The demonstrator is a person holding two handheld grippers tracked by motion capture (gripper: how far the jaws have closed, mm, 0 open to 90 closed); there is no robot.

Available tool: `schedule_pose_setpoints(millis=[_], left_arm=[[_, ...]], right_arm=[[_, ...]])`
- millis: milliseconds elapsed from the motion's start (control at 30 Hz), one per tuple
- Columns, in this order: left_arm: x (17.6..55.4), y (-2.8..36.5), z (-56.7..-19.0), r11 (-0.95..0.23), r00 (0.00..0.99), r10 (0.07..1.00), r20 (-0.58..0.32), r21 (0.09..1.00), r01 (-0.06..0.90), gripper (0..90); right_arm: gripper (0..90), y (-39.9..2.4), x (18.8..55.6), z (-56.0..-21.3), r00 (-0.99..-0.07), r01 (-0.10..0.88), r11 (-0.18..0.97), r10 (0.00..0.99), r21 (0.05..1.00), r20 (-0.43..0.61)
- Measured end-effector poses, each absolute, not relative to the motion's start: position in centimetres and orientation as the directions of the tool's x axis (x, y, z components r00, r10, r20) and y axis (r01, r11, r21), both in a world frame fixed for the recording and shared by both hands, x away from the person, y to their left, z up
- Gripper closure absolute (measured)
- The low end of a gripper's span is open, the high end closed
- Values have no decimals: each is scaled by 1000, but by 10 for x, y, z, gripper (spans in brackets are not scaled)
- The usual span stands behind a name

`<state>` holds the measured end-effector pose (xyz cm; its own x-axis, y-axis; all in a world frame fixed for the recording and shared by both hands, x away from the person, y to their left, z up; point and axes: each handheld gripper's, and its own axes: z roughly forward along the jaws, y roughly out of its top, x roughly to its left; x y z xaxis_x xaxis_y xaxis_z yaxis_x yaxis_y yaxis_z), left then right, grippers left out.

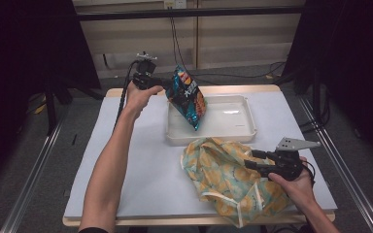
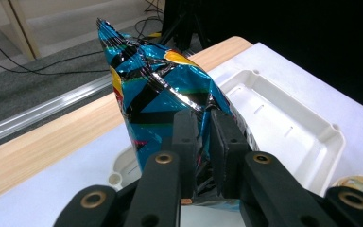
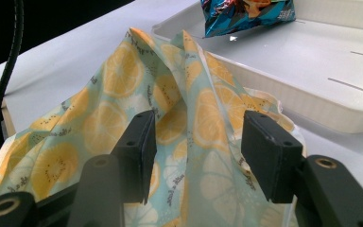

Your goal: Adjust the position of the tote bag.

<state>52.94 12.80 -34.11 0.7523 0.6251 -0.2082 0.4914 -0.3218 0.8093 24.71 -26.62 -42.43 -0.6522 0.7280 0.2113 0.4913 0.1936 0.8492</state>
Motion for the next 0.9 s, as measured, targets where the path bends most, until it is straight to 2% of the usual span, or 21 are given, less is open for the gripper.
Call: schedule_pose_setpoints(millis=[367,600,667,733,767,900], left_arm=[[530,123,-355,-316,752,621,-223,806,500,792],[510,110,-354,-291,805,536,-254,839,459,742],[503,104,-358,-305,825,503,-259,840,449,781],[497,97,-363,-328,839,481,-255,835,441,882],[494,92,-367,-348,844,478,-244,829,437,900],[487,74,-386,-417,857,451,-250,789,450,900]], right_arm=[[459,-267,247,-425,-652,494,196,728,847,212],[451,-267,247,-426,-653,490,197,729,849,208],[452,-267,247,-425,-651,492,197,730,848,208],[451,-267,247,-425,-650,492,196,731,848,208],[452,-266,247,-425,-650,492,196,731,848,208],[451,-264,247,-426,-653,492,200,729,848,207]])
